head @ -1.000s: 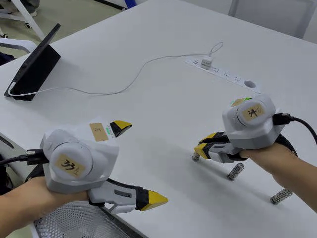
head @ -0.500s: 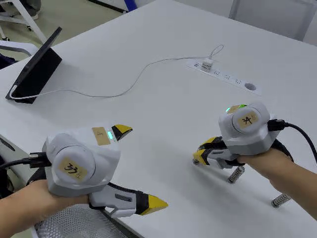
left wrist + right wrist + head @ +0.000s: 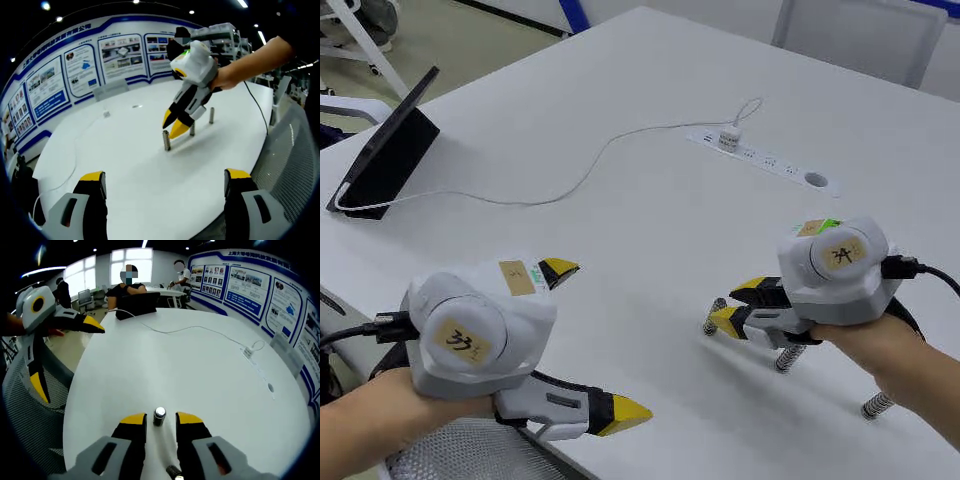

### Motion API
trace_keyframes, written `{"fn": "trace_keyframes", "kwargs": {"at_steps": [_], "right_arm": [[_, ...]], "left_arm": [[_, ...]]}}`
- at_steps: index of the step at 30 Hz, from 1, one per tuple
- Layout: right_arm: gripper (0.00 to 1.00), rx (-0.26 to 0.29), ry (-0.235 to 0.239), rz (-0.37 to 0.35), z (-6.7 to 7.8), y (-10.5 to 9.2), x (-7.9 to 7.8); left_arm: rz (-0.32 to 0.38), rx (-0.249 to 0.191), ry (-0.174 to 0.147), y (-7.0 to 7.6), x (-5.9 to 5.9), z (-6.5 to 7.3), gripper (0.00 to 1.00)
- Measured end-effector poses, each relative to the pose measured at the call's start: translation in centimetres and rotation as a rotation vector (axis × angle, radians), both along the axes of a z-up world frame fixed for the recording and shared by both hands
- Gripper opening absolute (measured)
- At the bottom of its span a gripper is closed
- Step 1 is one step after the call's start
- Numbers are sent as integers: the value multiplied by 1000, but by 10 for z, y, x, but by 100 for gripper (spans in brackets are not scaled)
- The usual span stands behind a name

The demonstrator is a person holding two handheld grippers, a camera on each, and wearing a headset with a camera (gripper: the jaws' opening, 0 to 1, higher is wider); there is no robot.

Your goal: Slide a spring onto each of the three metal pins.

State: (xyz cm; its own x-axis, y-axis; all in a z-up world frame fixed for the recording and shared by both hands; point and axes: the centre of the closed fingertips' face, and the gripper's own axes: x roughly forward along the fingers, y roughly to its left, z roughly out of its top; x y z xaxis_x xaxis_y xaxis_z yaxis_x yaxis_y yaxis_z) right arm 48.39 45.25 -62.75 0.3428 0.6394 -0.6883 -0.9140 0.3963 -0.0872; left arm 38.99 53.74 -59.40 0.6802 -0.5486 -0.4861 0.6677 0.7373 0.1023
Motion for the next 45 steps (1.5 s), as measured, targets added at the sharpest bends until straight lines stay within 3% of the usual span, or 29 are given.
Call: {"fn": "trace_keyframes", "kwargs": {"at_steps": [3,6,22,28,32,36,45], "right_arm": [[28,26,-14,11,6,-3,-3],[30,47,-78,4,16,-9,0],[47,128,-138,-36,36,-41,-18],[53,165,-150,-118,40,-60,-22],[62,191,-170,-128,42,-69,-27],[66,245,-162,-205,45,-82,-30],[72,264,-180,-307,40,-103,-44]], "left_arm": [[-3,8,2,0,-1,-1,100],[-7,17,7,0,-1,-3,100],[2,40,18,3,-2,-8,100],[2,50,19,4,-2,-9,100],[2,54,21,5,-2,-10,100],[5,51,24,5,-2,-10,100],[13,40,22,7,0,-9,100]]}}
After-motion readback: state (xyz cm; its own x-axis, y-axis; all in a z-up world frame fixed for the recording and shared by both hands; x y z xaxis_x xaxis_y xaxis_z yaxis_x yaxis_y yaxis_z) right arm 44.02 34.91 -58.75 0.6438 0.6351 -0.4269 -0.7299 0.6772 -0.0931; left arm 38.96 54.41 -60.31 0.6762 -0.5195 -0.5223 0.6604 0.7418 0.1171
